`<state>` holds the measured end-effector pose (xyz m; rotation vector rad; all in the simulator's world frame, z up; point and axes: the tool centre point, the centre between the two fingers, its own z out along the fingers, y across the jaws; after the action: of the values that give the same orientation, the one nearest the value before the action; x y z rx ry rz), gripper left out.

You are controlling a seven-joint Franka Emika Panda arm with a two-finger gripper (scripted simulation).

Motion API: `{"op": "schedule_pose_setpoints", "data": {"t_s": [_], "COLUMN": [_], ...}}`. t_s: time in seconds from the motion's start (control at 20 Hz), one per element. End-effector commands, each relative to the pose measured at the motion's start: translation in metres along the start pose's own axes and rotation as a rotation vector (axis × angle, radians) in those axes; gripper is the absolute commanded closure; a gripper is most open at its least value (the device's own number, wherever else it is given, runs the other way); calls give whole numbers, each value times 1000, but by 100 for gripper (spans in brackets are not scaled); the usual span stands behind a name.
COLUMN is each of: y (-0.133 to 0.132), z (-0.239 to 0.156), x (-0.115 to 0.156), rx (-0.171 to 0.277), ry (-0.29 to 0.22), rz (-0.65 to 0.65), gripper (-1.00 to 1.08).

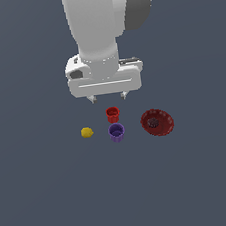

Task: Pick up a designated object from a clutter of objects.

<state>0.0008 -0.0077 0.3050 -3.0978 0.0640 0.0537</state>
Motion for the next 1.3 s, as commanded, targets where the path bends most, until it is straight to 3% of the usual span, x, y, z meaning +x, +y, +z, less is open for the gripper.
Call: {"op": "schedule_pose_setpoints", "data": {"t_s": [0.0, 0.55, 1.25], "y": [0, -31, -27], "z": [0, -8, 10], "x": [0, 3, -1], "rx": [0, -3, -7], "ry": [0, 18, 19], "rz": [0, -43, -17], "gripper": [-92, -92, -92]}}
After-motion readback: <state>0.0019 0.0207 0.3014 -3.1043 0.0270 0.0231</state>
